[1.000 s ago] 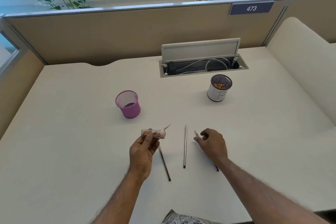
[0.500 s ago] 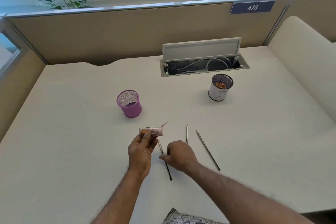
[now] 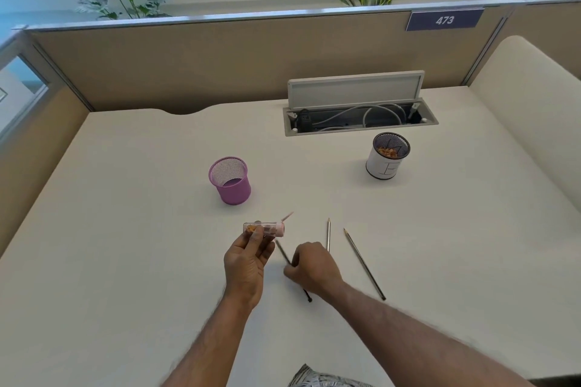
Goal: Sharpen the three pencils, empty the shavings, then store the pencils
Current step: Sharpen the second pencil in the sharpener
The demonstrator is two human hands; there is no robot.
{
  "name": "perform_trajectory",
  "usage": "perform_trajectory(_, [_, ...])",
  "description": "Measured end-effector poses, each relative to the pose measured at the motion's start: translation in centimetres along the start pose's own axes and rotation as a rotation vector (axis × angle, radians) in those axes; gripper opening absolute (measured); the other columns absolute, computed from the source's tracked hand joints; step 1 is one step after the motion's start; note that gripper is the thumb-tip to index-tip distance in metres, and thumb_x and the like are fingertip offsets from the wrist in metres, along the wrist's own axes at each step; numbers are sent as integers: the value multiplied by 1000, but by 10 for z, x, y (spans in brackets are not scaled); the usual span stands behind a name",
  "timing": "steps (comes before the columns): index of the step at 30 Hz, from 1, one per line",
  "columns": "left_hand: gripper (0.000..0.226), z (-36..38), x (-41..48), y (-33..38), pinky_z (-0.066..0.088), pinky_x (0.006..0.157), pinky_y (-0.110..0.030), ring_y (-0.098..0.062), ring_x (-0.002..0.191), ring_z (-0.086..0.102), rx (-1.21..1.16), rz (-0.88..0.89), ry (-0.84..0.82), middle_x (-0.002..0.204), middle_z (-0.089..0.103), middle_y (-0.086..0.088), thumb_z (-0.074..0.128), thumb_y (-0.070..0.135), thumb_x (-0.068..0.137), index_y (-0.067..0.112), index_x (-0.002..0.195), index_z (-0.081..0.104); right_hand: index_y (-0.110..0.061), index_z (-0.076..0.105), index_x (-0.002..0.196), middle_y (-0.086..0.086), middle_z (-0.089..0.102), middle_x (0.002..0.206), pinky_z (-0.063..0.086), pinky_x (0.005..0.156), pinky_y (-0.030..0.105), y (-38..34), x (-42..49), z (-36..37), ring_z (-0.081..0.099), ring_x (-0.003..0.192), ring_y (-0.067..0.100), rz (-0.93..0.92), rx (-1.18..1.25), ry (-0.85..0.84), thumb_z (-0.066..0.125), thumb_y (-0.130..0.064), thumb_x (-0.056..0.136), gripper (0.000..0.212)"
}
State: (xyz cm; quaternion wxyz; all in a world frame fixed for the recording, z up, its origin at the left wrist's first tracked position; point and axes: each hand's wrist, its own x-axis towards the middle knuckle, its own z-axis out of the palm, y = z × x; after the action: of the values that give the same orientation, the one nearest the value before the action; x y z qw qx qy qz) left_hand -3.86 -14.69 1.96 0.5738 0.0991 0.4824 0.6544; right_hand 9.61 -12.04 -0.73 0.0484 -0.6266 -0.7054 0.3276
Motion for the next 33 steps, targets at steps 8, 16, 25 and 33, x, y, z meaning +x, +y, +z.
perform_trajectory(8, [20, -3, 4, -2, 58, 67, -25, -17, 87, 73, -32, -12, -1, 99, 75, -10, 57, 13, 95, 7, 110, 68, -22, 65, 75, 1, 70, 62, 57, 63, 41, 21, -16, -55, 67, 55, 19, -82, 555, 170, 63, -18, 72, 5])
perform_trajectory(16, [40, 2, 4, -2, 58, 72, -23, -29, 107, 63, -65, -24, -8, 124, 60, -27, 52, 16, 99, -11, 129, 53, -27, 65, 79, -10, 57, 57, 37, 52, 19, 45, -36, -61, 45, 49, 6, -233, 506, 379, 66, -19, 77, 9])
perform_trajectory(25, [20, 11, -4, -1, 58, 71, -25, -19, 92, 71, -42, -9, -71, 106, 71, -15, 59, 18, 93, 7, 106, 69, -27, 67, 83, -13, 63, 68, 43, 55, 17, 43, -47, -76, 57, 57, 11, -389, 362, 362, 68, -18, 76, 11])
perform_trajectory(33, [15, 24, -20, 7, 56, 76, -27, -26, 92, 67, 91, 50, -133, 98, 74, -14, 68, 24, 79, 15, 88, 76, -24, 70, 84, -14, 65, 75, 49, 61, 19, 40, -52, -92, 59, 67, 3, -522, 182, 454, 74, -10, 77, 16])
